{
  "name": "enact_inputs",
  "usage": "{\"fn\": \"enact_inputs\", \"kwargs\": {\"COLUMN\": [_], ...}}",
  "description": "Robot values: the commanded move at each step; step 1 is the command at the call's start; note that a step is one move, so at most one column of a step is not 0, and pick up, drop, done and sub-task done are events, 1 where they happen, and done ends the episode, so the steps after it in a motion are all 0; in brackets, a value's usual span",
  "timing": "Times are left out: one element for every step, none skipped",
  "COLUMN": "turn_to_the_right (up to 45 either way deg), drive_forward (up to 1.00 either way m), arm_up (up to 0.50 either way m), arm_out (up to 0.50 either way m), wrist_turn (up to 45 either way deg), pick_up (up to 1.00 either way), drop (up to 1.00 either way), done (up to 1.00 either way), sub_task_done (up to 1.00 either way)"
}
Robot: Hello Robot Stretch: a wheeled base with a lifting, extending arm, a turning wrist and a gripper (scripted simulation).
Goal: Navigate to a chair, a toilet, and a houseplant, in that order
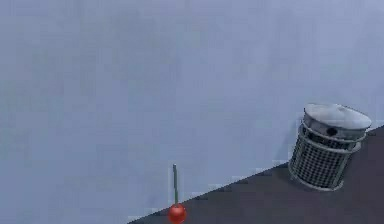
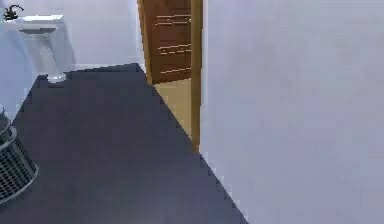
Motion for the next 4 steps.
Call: {"fn": "enact_inputs", "kwargs": {"turn_to_the_right": [45.0, 24.0, 3.0, 0.0], "drive_forward": [0.0, 0.0, 0.0, 1.0], "arm_up": [0.0, 0.0, 0.0, 0.0], "arm_out": [0.0, 0.0, 0.0, 0.0], "wrist_turn": [0.0, 0.0, 0.0, 0.0], "pick_up": [0.0, 0.0, 0.0, 0.0], "drop": [0.0, 0.0, 0.0, 0.0], "done": [0.0, 0.0, 0.0, 0.0], "sub_task_done": [0.0, 0.0, 0.0, 0.0]}}
